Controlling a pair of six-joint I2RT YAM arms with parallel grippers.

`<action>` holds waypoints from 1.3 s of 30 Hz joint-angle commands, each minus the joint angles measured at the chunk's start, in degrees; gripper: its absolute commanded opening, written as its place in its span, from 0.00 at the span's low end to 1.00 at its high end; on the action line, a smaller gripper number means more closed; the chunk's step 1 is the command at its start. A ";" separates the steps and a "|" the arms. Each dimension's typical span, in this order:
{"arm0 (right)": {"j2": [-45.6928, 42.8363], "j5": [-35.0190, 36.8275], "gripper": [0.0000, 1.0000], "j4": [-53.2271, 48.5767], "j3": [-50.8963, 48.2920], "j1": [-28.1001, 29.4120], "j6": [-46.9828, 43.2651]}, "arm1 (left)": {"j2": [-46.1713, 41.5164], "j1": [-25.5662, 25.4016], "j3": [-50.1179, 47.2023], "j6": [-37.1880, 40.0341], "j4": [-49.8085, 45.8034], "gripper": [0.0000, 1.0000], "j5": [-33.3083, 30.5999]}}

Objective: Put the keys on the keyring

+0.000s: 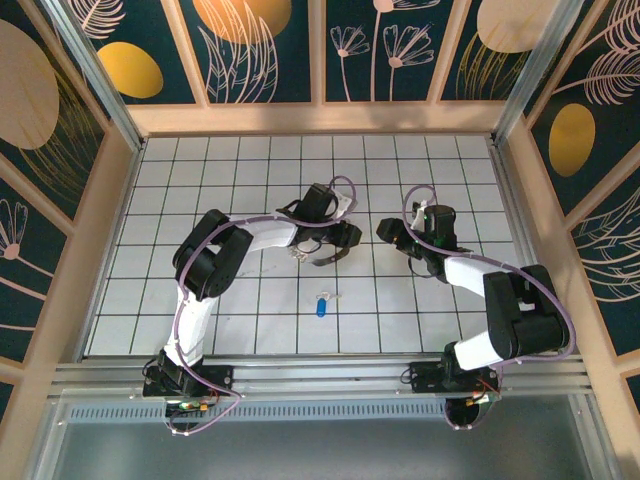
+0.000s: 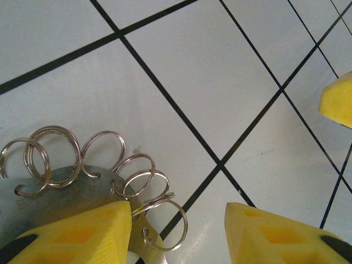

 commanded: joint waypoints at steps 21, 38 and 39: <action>3.42 -4.12 0.61 2.82 -0.53 -0.29 -0.41 | -4.94 -0.55 -3.69 -0.68 1.67 0.44 -1.32; 4.36 -4.23 0.59 3.21 -0.79 -0.13 -0.41 | -6.53 -0.65 -7.16 -3.30 3.99 0.49 -1.82; 4.41 -4.23 0.59 3.35 -0.79 -0.13 -0.41 | -6.45 -0.59 -7.31 -3.35 4.11 0.49 -1.79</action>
